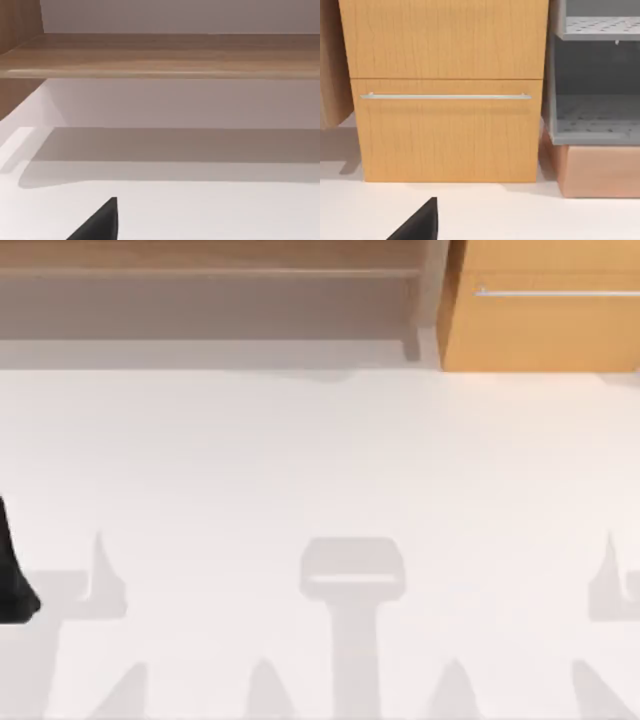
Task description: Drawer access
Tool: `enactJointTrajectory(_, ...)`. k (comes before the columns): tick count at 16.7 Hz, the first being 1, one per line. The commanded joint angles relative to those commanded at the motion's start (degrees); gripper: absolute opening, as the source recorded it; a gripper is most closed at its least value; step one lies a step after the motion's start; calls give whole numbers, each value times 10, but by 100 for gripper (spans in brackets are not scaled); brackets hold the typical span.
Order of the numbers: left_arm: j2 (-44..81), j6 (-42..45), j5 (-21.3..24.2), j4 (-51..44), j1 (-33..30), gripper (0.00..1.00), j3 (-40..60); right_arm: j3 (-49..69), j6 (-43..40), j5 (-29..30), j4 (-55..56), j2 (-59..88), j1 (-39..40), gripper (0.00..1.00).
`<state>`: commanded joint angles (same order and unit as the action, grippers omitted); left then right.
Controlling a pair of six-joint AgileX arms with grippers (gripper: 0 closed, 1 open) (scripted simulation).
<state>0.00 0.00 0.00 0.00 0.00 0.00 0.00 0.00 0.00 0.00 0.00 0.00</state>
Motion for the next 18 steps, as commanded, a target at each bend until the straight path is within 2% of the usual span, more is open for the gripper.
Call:
enactJointTrajectory(3, 0, 0, 0, 0, 0, 100, 0, 7, 0, -4, 4, 7, -4, 100)
enactJointTrajectory(7, 0, 0, 0, 0, 0, 100, 0, 79, 1, -46, 43, 94, -50, 100)
enactJointTrajectory(18, 0, 0, 0, 0, 0, 100, 0, 385, 8, -240, 200, 583, -248, 100)
